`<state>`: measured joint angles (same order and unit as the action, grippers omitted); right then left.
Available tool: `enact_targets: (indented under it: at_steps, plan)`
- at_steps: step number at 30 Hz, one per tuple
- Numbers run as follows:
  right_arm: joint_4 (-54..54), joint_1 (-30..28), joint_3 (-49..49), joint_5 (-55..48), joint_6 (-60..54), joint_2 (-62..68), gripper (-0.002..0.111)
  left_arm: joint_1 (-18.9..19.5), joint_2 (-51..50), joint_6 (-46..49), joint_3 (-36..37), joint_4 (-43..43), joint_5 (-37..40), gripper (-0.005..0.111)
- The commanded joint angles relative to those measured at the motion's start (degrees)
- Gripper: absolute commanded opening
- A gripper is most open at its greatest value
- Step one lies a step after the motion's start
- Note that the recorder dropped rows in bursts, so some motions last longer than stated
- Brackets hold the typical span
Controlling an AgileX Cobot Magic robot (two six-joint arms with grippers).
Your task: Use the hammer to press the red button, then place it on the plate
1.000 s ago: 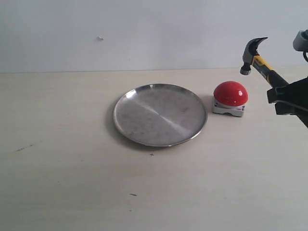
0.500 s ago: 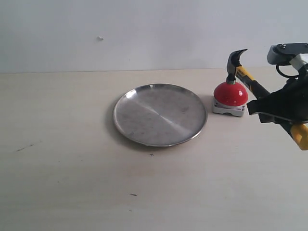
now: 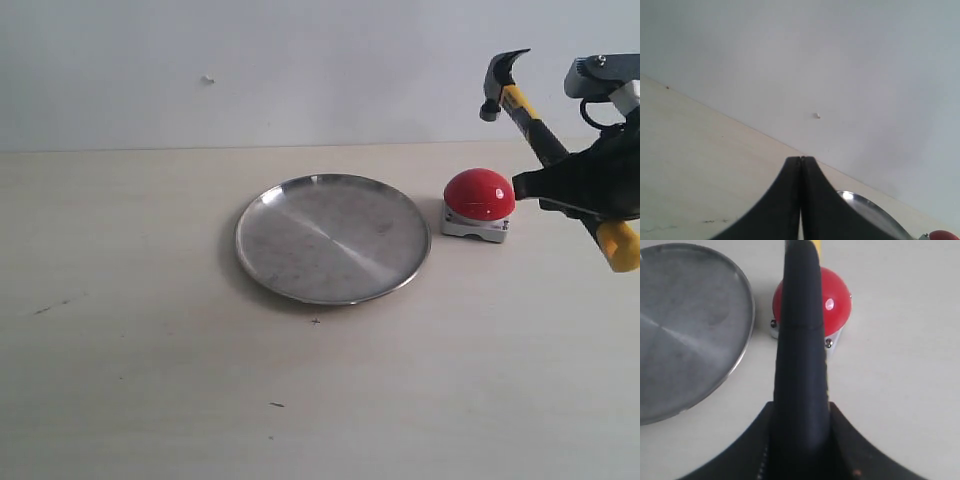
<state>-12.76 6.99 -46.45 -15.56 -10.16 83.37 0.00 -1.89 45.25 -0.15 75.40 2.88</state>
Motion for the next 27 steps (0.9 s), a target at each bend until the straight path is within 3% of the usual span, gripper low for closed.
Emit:
enact_targets:
  at_steps: [1, 4, 6, 15, 24, 27]
  plan:
    - [-0.62, -0.11, -1.54, 1.97, -0.06, 0.99, 0.0, 0.07, -0.1, 0.17, 0.15, 0.23, 0.29, 0.0]
    - [-0.36, -0.11, -1.54, -4.36, -0.06, 9.09, 0.0, 0.07, -0.1, 0.17, 0.15, 0.23, 0.29, 0.0]
    - [-0.79, 0.06, -1.54, -2.15, -0.06, 11.27, 0.0, 0.07, -0.1, 0.17, 0.15, 0.23, 0.29, 0.0]
    - [-7.33, 5.11, -1.54, 5.31, -0.21, 2.0, 0.0, 0.07, -0.1, 0.17, 0.15, 0.23, 0.29, 0.0]
    - [-34.38, 14.06, -1.41, 13.98, -12.0, 2.72, 0.0, 0.07, -0.1, 0.17, 0.15, 0.23, 0.29, 0.0]
    - [-35.24, 17.05, -1.3, 19.74, -12.64, 2.72, 0.0, 0.07, -0.1, 0.17, 0.15, 0.23, 0.29, 0.0]
